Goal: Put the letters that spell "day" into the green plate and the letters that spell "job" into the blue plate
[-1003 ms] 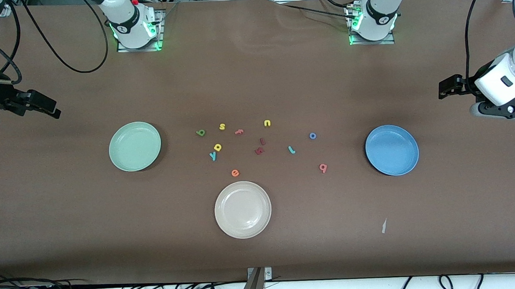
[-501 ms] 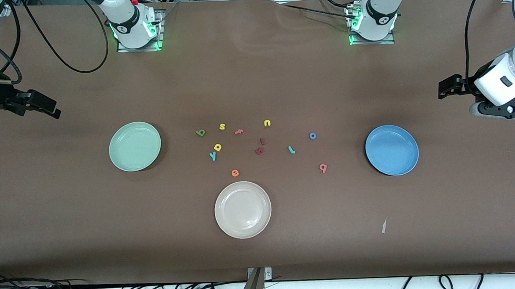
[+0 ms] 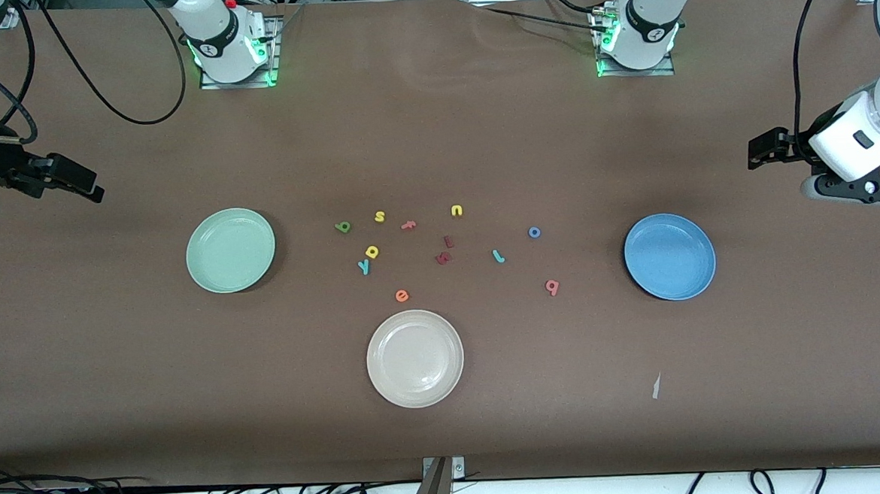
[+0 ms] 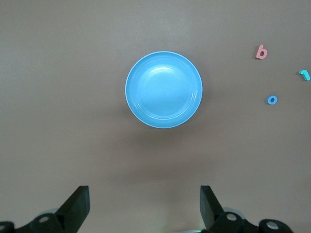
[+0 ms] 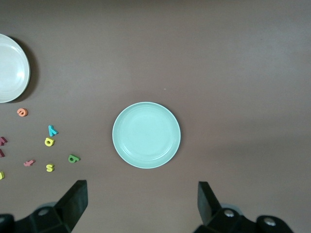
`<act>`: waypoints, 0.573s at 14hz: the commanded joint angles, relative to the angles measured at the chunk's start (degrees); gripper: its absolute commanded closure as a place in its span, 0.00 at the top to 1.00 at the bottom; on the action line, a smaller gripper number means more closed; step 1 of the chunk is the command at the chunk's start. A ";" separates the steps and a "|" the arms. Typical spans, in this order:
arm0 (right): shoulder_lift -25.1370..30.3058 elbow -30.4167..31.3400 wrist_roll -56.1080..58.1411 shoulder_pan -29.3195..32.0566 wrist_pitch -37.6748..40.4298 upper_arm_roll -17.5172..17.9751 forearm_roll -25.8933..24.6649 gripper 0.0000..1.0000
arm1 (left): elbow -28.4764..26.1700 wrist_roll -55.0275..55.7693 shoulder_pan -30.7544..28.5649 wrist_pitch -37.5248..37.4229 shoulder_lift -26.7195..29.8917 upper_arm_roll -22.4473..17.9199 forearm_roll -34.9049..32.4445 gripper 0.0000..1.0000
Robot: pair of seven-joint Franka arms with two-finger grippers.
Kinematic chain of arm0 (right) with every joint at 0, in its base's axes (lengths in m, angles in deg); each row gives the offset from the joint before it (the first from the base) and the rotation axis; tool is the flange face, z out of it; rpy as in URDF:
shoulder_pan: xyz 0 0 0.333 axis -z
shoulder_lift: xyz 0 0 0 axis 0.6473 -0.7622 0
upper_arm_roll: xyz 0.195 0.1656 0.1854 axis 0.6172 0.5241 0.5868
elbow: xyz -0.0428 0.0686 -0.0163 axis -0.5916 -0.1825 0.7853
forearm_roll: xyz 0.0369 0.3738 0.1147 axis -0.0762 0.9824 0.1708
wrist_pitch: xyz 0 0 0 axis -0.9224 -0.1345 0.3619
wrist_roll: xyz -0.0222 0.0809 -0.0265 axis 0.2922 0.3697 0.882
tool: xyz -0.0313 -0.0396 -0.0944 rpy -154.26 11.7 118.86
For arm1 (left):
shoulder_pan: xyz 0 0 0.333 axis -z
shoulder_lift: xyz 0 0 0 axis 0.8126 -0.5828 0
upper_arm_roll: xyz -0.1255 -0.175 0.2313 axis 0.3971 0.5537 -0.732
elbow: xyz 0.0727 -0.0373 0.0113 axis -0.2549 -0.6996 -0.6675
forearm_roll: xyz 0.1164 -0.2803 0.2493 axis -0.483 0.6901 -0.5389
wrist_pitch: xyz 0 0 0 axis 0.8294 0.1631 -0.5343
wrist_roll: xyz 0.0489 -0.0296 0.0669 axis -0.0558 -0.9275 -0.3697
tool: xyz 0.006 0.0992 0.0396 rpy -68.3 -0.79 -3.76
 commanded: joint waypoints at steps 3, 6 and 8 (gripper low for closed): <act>0.54 0.20 0.92 0.30 0.51 -0.07 1.14 1.00 | -0.55 -1.20 0.26 0.64 0.43 0.03 0.94 1.00; 0.54 0.29 0.92 0.30 0.51 -0.07 1.14 1.00 | -0.55 -1.11 0.26 0.64 0.43 0.03 0.94 1.00; 0.54 0.29 0.92 0.30 0.51 -0.07 1.14 1.00 | -0.55 -1.11 0.35 0.64 0.43 0.03 0.94 1.00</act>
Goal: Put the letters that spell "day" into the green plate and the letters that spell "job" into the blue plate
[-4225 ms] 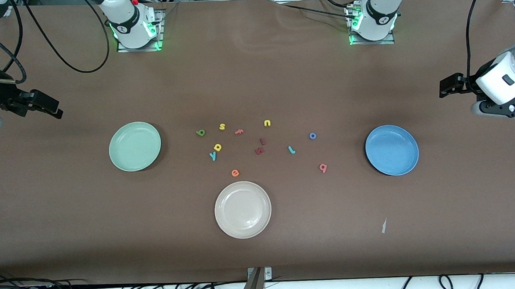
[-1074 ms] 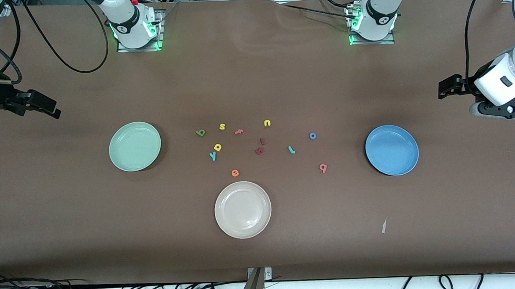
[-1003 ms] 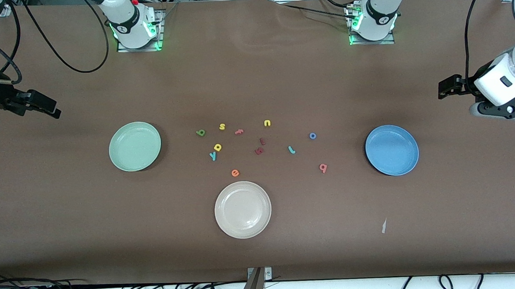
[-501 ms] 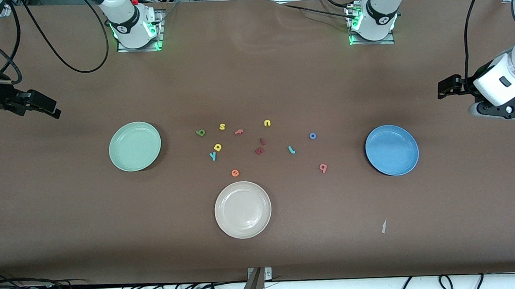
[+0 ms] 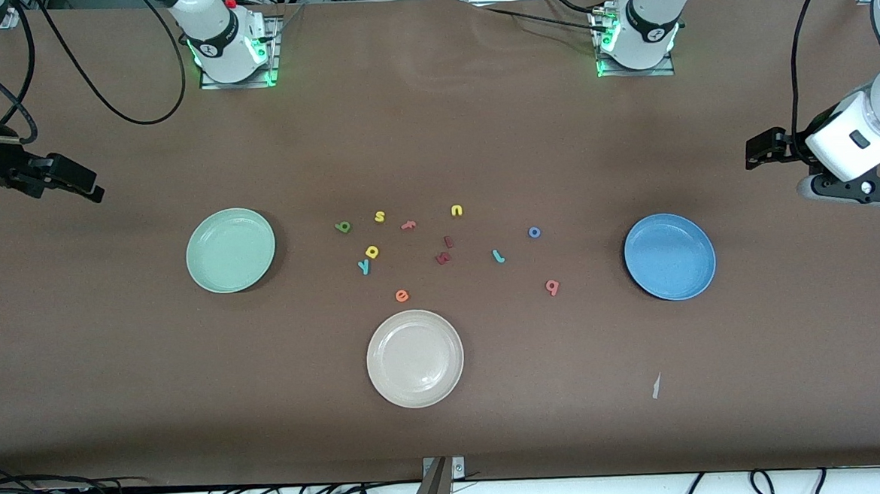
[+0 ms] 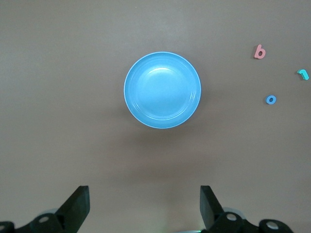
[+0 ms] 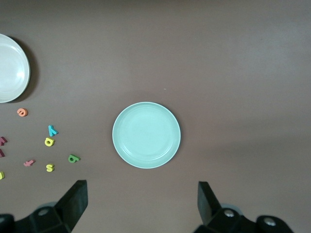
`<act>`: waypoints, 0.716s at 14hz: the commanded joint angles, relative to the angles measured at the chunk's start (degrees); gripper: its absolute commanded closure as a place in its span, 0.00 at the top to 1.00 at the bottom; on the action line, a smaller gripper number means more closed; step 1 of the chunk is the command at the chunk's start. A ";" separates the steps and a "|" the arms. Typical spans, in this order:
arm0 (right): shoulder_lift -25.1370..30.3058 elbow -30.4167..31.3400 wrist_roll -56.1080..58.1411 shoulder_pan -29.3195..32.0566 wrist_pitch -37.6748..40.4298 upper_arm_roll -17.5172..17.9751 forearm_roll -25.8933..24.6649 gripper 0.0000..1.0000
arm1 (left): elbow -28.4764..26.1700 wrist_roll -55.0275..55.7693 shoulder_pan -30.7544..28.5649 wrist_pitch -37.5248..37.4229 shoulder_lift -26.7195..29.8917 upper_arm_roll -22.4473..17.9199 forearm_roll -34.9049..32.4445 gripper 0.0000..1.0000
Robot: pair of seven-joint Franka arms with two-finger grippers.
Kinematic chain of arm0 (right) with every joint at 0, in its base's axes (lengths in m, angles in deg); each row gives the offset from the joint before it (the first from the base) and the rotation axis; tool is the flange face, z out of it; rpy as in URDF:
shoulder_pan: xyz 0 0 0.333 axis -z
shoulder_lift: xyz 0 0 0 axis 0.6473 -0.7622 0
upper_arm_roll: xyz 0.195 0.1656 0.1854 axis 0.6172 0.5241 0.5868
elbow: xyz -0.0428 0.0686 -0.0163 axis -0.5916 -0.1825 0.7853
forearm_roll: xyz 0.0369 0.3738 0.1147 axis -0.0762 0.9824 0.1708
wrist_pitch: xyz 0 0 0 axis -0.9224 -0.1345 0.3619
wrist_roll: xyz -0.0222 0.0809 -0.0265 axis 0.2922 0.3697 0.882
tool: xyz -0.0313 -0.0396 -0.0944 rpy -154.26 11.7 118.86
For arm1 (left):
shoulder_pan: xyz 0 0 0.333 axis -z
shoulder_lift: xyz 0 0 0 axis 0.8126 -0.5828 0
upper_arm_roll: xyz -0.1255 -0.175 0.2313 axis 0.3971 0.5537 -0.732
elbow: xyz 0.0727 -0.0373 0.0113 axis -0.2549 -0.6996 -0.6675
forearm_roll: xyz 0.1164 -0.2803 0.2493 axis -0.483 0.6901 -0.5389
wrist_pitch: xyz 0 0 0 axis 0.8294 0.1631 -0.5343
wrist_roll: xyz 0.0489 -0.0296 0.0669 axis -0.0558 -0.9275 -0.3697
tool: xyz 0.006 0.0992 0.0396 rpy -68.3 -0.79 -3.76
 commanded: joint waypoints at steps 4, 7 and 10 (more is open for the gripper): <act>0.54 0.29 0.92 0.30 0.51 -0.07 1.14 1.00 | -0.55 -1.11 0.08 0.58 0.08 -0.07 0.94 1.00; 0.54 0.29 0.92 0.39 0.51 -0.07 1.14 1.00 | -0.55 -1.11 0.08 0.58 0.08 -0.07 0.94 1.00; 0.54 0.29 1.01 0.30 0.51 -0.07 1.14 1.00 | -0.29 -0.85 0.08 0.58 -0.10 -0.07 0.94 1.00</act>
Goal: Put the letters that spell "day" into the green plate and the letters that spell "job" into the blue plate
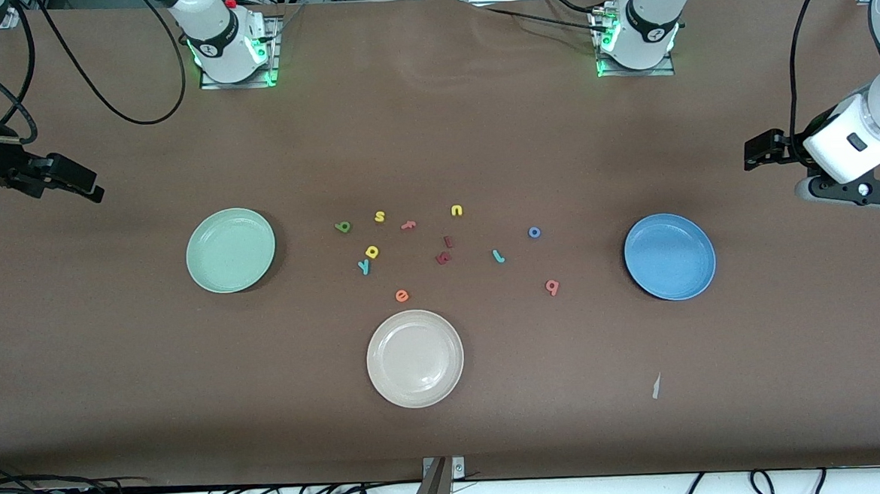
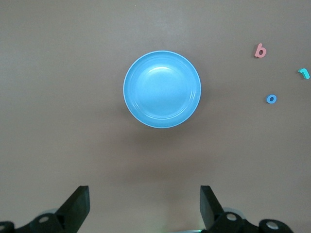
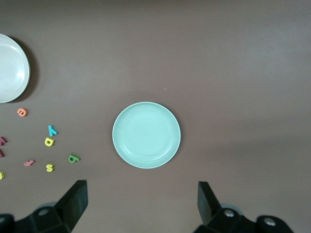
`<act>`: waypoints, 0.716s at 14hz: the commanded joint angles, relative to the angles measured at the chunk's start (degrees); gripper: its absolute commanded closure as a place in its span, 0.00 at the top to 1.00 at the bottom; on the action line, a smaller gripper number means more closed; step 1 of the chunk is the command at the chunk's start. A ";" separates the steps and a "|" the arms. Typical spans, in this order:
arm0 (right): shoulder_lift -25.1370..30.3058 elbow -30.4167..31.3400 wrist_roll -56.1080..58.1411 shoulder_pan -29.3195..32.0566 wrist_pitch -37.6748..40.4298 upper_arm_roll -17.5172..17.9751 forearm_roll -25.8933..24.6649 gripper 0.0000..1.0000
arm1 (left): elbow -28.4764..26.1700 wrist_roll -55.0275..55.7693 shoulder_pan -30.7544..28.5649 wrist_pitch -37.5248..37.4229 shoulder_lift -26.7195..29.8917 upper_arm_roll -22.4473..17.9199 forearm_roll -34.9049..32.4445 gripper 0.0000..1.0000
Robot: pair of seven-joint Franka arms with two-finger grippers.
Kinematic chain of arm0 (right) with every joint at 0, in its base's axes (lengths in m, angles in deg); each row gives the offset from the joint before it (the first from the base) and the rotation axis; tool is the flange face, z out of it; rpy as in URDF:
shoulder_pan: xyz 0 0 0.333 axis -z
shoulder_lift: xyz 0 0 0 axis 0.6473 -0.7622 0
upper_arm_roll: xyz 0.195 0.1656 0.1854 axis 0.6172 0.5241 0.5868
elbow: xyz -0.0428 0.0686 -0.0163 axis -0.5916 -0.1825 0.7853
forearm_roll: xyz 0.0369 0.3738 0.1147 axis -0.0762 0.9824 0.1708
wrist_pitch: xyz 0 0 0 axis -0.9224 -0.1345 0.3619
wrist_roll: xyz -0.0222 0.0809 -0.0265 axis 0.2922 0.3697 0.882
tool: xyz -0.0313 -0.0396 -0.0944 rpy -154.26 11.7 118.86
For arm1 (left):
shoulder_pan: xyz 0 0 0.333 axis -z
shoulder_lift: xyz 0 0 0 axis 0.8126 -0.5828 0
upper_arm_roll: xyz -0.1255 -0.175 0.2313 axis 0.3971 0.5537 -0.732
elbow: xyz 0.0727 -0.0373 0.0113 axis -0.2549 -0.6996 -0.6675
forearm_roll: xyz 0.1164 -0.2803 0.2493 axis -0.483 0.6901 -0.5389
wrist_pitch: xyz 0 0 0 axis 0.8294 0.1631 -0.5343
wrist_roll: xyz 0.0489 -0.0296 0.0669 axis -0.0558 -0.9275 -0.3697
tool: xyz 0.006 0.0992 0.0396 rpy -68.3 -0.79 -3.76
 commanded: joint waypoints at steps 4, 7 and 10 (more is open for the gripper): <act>0.54 0.29 1.01 0.30 0.50 -0.07 1.13 1.00 | -0.03 -0.50 0.15 0.58 -0.08 -0.08 0.94 1.00; 0.54 0.29 1.01 0.30 0.50 -0.07 1.13 1.00 | 0.06 -0.41 0.15 0.58 -0.17 -0.08 0.94 1.00; 0.54 0.29 0.92 0.30 0.50 -0.07 1.13 1.00 | 0.32 -0.32 0.24 0.49 -0.78 0.01 0.94 1.00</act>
